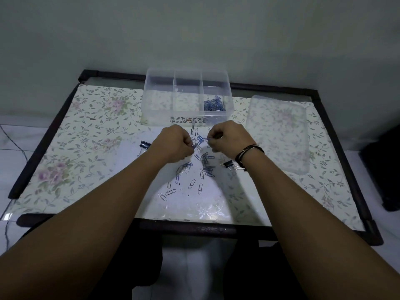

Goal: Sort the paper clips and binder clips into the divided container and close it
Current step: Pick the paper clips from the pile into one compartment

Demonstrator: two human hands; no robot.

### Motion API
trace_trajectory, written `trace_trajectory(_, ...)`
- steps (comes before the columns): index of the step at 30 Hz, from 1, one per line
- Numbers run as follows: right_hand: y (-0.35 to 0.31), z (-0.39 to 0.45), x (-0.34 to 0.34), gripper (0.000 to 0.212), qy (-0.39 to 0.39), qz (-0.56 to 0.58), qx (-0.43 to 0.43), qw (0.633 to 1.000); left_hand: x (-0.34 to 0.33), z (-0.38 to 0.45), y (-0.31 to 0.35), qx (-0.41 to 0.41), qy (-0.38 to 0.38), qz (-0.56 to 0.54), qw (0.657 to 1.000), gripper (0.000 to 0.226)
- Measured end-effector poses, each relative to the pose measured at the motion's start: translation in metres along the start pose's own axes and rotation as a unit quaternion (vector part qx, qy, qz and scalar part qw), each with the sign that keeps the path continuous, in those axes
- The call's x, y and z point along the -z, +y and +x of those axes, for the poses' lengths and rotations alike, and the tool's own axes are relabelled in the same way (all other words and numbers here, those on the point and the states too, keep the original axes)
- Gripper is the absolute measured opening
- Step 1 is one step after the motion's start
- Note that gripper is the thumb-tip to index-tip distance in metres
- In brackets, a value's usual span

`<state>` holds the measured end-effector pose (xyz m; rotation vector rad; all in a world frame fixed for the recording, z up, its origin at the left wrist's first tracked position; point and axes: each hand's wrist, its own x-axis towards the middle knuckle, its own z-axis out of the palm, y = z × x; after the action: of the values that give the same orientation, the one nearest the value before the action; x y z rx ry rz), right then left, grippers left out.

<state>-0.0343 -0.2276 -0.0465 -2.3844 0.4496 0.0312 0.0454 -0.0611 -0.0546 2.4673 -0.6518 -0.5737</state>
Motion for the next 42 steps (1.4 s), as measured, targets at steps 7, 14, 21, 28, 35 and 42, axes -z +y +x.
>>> trace_trajectory(7,-0.009,0.046,0.058,0.017,0.089,0.130,-0.050,0.986,0.037,0.034,0.042,-0.033,0.102,-0.086,0.991,0.007)
trace_trajectory(14,-0.019,0.122,0.067,0.017,0.091,-0.100,-0.089,0.987,0.045,0.111,0.089,-0.024,0.115,-0.055,0.992,0.017)
trace_trajectory(21,-0.012,0.075,0.056,0.022,0.131,-0.114,-0.034,0.984,0.032,0.080,0.067,-0.056,0.107,0.030,0.992,0.014)
trace_trajectory(28,0.011,0.010,-0.019,0.050,-0.067,-0.174,0.020,0.982,-0.019,0.012,-0.007,-0.037,-0.008,0.156,0.987,0.029)
trace_trajectory(35,0.013,0.024,-0.046,0.066,-0.143,-0.281,0.083,0.945,-0.032,0.009,-0.008,-0.070,-0.047,0.288,0.954,0.038)
trace_trajectory(42,0.012,0.001,-0.035,0.048,-0.209,-0.297,0.108,0.925,-0.031,0.006,-0.004,-0.077,-0.082,0.237,0.965,0.017)
